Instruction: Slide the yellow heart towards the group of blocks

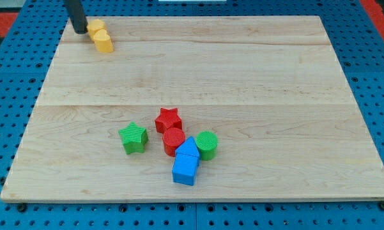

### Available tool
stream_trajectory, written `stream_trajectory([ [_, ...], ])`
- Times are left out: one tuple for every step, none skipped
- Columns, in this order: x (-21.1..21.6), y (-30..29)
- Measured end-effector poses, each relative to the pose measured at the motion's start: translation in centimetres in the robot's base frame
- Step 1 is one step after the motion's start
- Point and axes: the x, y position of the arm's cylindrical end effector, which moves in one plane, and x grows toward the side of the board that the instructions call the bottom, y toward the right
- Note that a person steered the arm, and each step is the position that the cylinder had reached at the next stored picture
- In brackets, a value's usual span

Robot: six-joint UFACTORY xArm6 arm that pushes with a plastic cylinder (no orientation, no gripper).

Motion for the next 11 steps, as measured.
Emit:
stream_trajectory([
  [5.6, 3.6],
  [7.1, 4.9],
  [5.4, 0.1],
  [4.1, 5.5],
  [7.5, 12.7],
  [10.0, 16.8],
  [5.9, 16.9],
  [9.0, 21.4],
  [15.4, 23.5],
  [18.7, 24.4],
  [13.5, 26.9],
])
